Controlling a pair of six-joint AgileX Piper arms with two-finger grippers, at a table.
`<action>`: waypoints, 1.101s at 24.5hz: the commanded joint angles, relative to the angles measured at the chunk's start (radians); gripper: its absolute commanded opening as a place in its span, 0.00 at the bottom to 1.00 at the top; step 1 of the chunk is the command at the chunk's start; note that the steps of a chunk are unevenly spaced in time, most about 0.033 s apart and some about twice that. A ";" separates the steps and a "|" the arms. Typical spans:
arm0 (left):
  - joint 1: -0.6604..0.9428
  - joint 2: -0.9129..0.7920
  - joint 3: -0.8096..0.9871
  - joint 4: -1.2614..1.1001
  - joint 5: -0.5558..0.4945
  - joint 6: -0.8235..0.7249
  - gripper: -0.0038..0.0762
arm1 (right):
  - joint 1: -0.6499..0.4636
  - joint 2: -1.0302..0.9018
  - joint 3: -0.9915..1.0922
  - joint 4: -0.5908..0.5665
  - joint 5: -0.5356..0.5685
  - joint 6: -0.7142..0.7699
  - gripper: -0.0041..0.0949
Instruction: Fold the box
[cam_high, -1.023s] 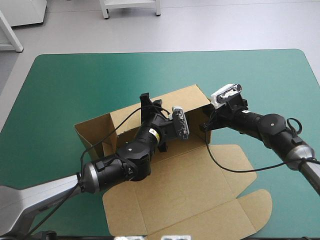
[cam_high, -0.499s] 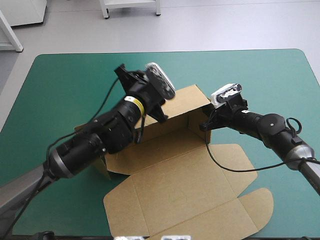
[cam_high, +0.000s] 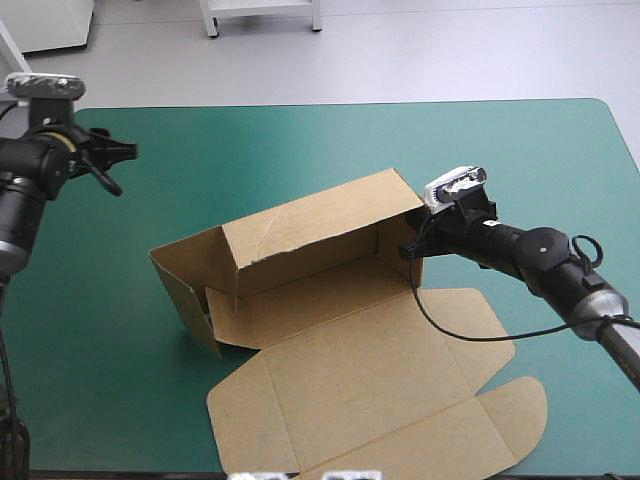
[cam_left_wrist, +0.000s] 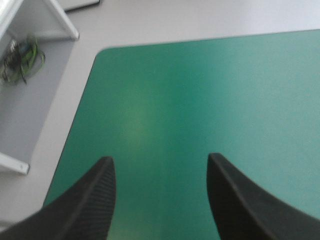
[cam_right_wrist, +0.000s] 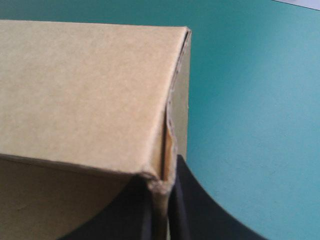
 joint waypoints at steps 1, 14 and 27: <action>0.177 -0.038 0.031 -0.200 -0.042 0.096 0.51 | -0.033 -0.042 -0.039 0.014 0.013 0.059 0.02; 0.232 -0.038 0.131 -0.224 0.003 0.162 0.51 | -0.091 0.115 -0.631 -0.908 0.632 0.957 0.02; 0.232 -0.038 0.131 -0.397 0.029 0.285 0.51 | -0.091 0.457 -0.990 -0.988 0.777 1.039 0.02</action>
